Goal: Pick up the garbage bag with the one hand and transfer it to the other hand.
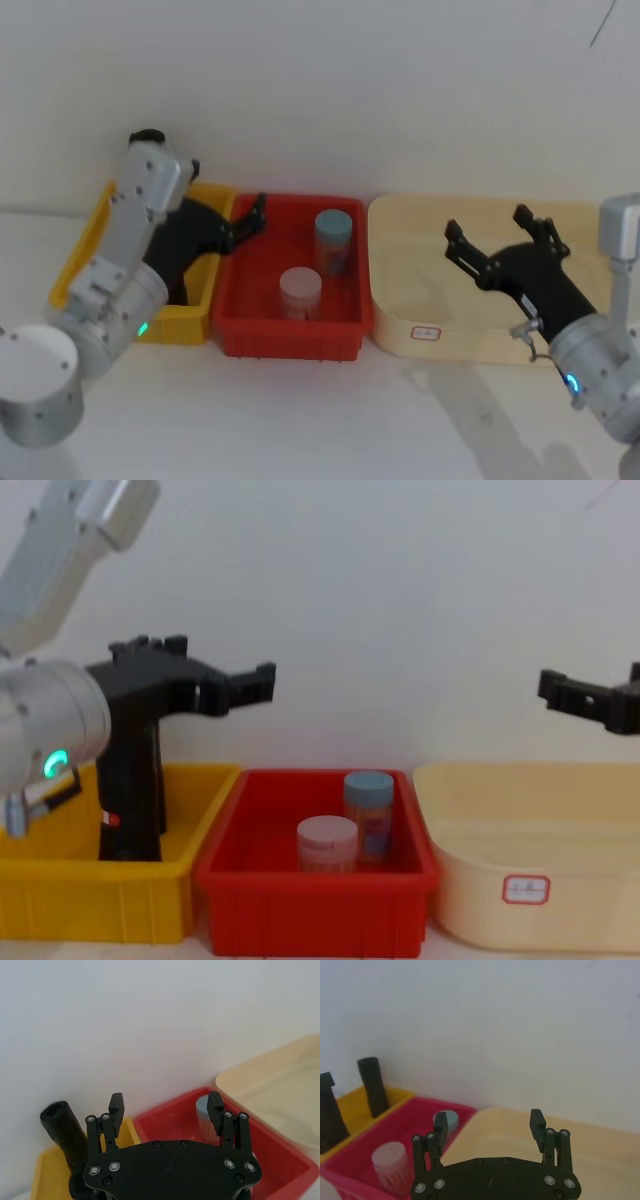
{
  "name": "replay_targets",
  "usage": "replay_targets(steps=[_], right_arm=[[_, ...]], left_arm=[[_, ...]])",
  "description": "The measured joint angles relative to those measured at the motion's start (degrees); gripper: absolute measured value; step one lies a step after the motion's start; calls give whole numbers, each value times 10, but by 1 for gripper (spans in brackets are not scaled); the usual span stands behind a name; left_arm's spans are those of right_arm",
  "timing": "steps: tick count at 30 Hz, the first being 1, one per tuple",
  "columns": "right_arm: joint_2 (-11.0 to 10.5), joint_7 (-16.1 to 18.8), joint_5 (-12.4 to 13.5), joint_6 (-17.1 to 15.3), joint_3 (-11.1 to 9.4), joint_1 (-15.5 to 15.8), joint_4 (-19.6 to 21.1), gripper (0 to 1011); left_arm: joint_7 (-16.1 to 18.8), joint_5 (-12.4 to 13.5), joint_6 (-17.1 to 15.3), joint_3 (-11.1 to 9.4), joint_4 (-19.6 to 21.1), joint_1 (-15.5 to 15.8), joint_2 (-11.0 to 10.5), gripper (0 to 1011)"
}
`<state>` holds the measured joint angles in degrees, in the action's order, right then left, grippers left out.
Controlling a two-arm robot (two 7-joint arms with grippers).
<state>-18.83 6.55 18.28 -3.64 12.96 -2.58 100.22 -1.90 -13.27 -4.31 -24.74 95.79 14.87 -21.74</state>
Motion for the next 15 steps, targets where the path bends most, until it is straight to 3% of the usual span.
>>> replay_targets(steps=[5,8,10,15], right_arm=[[3,25,18,-15,2,-28,-8,1002],[7,47,33,-28,6,-57,-18,1001],[7,50,35,-30,8,-63,-20,1001],[17,82,57,-50,19,-113,-52,1002]], left_arm=[[-10,-19,-34,17,28,9,-6,1001],[-21,-41,-69,40,53,13,-18,1001],[-25,-49,-81,52,60,13,-24,1002],[-36,-73,-113,86,81,7,-42,1002]])
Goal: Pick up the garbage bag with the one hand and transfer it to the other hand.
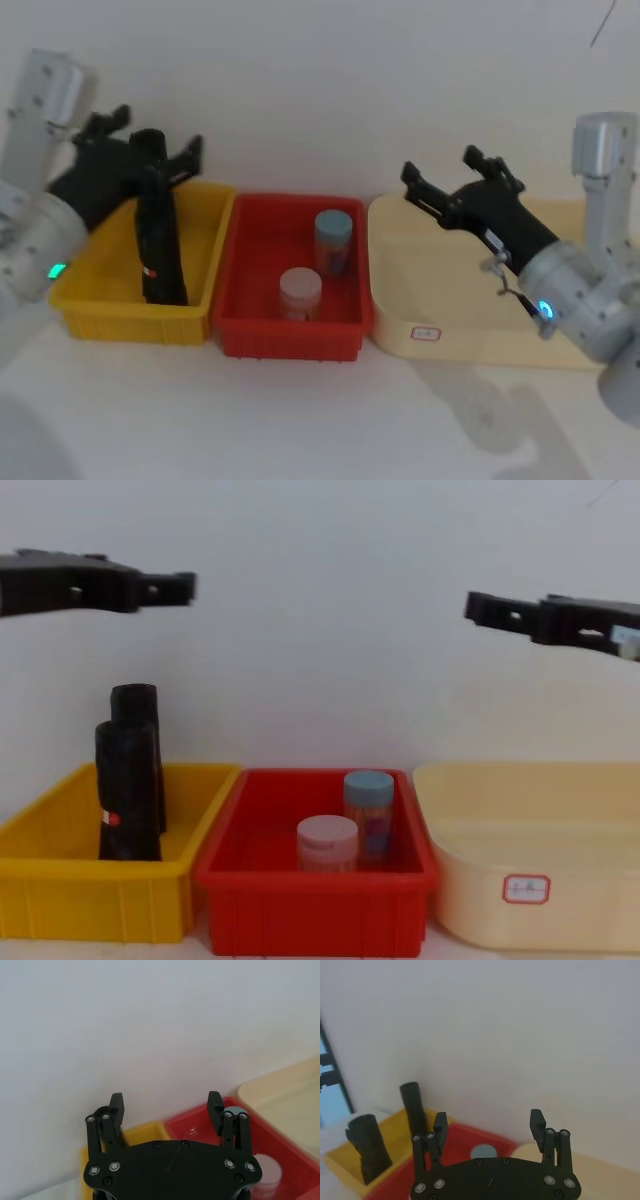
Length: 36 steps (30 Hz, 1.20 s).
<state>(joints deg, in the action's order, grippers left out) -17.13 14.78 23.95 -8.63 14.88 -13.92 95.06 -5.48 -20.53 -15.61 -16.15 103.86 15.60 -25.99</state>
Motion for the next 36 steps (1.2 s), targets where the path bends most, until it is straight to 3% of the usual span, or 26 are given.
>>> replay_targets(steps=[2,6,8,15,25,28,36], right_arm=[[5,11,8,-7,5,-18,-14,1001],[13,25,19,-17,12,-44,-39,1001],[18,30,24,-20,16,-55,-52,1001],[30,39,37,-26,26,-75,-84,1001],[41,42,55,-31,32,-75,-97,1001],[43,45,64,-33,34,-69,-95,1001],[45,53,81,-39,42,-52,-84,1001]], left_arm=[[-11,-17,-15,27,7,-7,-12,1001],[-25,-31,-20,53,8,-17,-26,1001],[-44,-46,-19,76,1,-27,-40,1002],[-95,-72,9,101,-30,-40,-61,1001],[-173,-88,72,100,-92,-35,-72,1001],[-202,-90,100,89,-122,-26,-71,1001],[-241,-89,139,65,-173,-7,-64,1001]])
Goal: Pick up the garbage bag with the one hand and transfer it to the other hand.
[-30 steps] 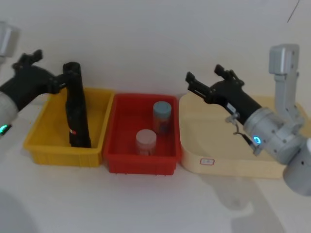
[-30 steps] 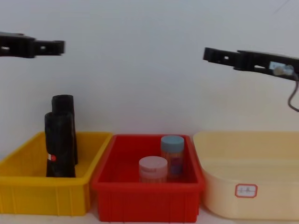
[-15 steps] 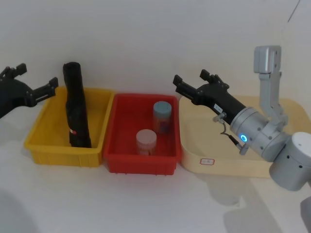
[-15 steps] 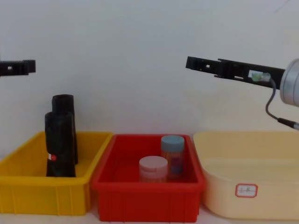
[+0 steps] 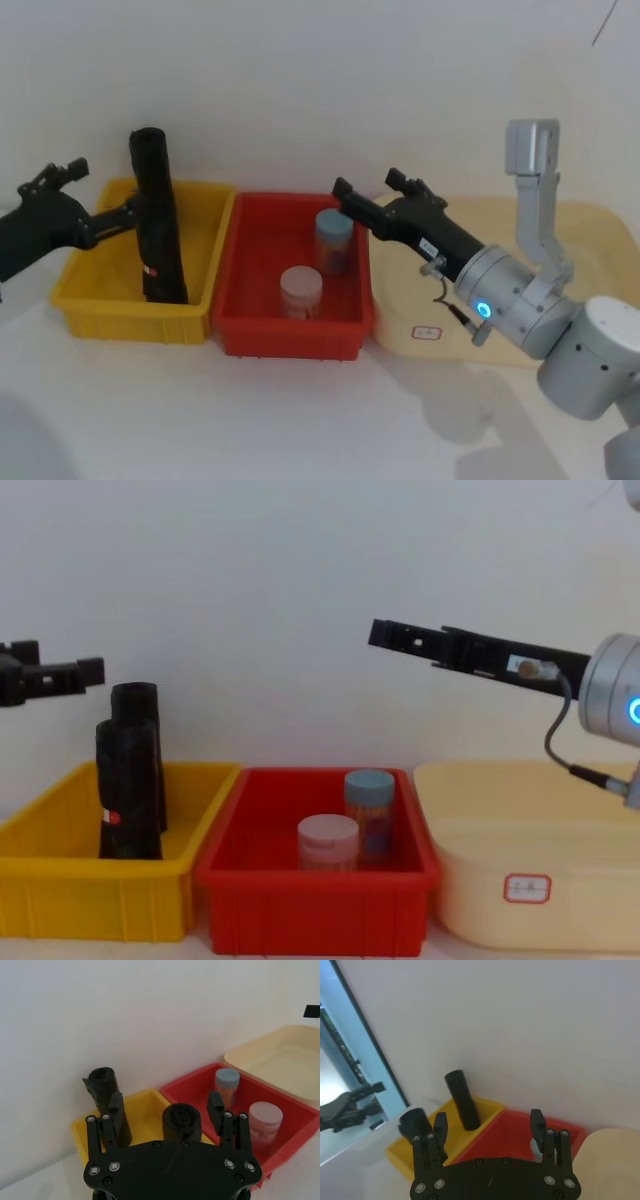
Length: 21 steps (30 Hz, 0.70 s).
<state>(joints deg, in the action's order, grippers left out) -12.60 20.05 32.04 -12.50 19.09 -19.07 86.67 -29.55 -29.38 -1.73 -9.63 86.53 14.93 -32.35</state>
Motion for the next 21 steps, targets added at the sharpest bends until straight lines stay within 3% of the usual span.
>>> replay_targets(steps=[9,21], right_arm=[[0,4,8,-5,13,13,5,1002],[-5,13,15,-16,31,15,2,1001]], left_arm=[[-17,10,23,-25,-46,20,10,1002],[-3,35,33,-50,-91,45,31,1001]])
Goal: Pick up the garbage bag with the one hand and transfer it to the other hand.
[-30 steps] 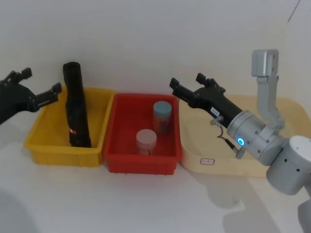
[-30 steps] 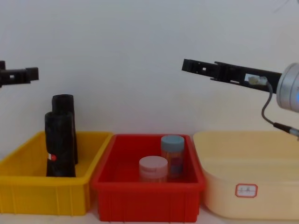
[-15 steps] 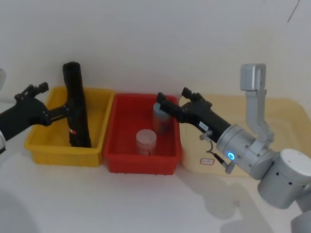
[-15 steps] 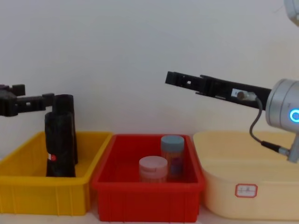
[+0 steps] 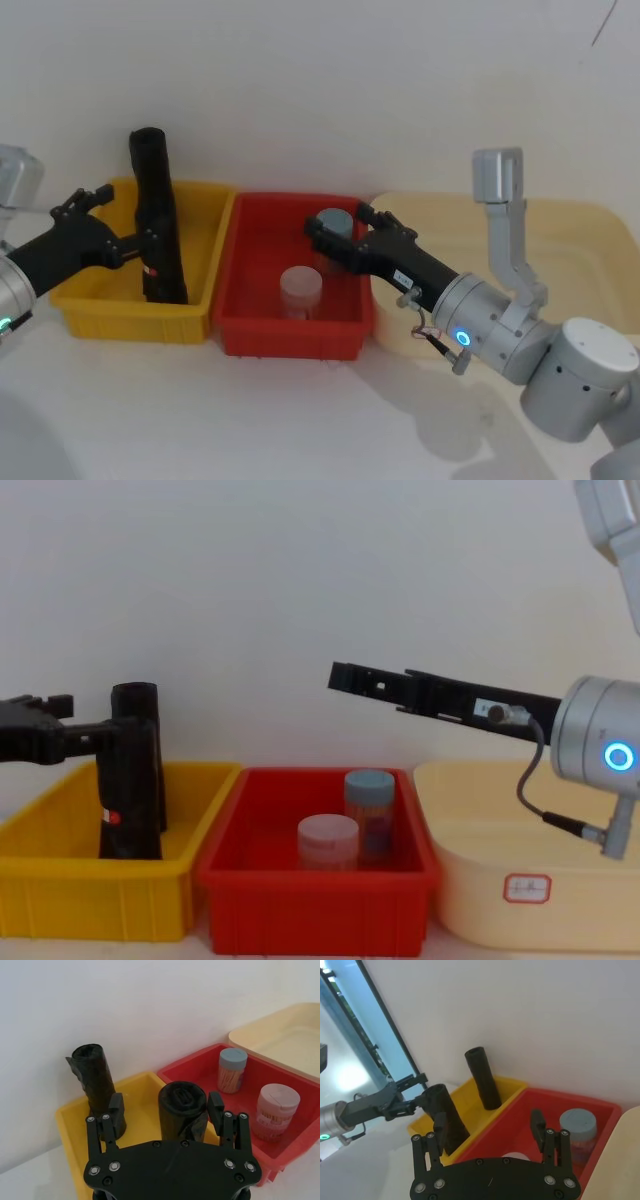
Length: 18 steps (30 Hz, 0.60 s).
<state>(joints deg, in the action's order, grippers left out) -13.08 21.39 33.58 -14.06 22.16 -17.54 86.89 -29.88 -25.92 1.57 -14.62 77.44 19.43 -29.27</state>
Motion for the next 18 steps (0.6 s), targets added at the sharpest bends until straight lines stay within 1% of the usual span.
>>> replay_targets(steps=[9,18], right_arm=[[-3,7,1,-10,13,-9,-14,1001],[-5,14,2,-16,25,-19,-32,1002]], left_arm=[[1,8,-1,-20,-29,24,22,1002],[4,14,-6,-32,-52,40,36,1001]])
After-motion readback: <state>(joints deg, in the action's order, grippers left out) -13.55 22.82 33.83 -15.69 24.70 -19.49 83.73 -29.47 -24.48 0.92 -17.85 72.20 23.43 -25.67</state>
